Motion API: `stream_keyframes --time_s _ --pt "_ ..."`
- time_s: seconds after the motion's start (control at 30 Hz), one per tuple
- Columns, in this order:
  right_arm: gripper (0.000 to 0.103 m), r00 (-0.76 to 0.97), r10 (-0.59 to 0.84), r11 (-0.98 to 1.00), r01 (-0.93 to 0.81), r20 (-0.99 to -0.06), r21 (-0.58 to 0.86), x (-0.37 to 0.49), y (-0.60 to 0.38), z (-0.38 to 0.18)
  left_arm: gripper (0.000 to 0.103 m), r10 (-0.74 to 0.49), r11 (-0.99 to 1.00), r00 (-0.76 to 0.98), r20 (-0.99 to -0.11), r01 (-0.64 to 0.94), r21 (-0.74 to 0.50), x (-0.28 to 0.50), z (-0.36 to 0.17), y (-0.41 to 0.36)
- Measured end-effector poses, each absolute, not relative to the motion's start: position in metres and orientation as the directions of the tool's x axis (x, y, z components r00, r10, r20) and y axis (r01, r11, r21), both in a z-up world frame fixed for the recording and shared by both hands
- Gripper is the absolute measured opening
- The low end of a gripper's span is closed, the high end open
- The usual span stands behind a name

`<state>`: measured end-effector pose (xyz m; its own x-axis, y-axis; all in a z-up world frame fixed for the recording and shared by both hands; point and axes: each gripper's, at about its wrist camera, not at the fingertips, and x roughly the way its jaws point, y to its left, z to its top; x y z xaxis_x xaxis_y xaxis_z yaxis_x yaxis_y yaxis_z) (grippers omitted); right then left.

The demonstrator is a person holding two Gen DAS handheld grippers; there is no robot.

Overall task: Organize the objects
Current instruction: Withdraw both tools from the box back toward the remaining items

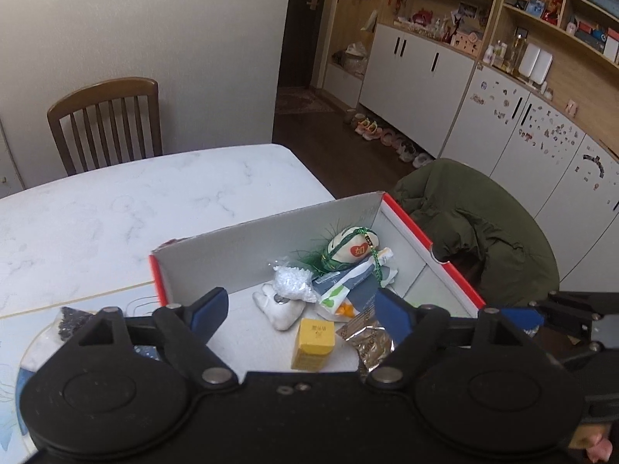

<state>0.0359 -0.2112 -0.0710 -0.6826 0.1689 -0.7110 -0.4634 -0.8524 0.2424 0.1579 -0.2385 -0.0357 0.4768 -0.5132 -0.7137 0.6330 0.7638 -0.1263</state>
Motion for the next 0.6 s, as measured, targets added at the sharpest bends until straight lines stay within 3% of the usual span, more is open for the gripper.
stream_keyframes --time_s 0.3,0.4,0.6 --pt "0.084 -0.725 0.161 -0.845 -0.452 -0.670 0.286 0.028 -0.232 -0.056 0.097 -0.520 0.778 0.493 -0.697 0.610 -0.148 0.152 -0.029 -0.193" --pt "0.086 -0.739 0.165 -0.843 -0.450 -0.654 0.296 0.022 -0.243 -0.049 0.101 -0.519 0.784 0.503 -0.691 0.603 -0.150 0.152 -0.028 -0.177" --pt "0.096 -0.765 0.181 -0.829 -0.457 -0.618 0.323 0.009 -0.268 -0.038 0.103 -0.511 0.792 0.519 -0.686 0.595 -0.140 0.156 -0.027 -0.140"
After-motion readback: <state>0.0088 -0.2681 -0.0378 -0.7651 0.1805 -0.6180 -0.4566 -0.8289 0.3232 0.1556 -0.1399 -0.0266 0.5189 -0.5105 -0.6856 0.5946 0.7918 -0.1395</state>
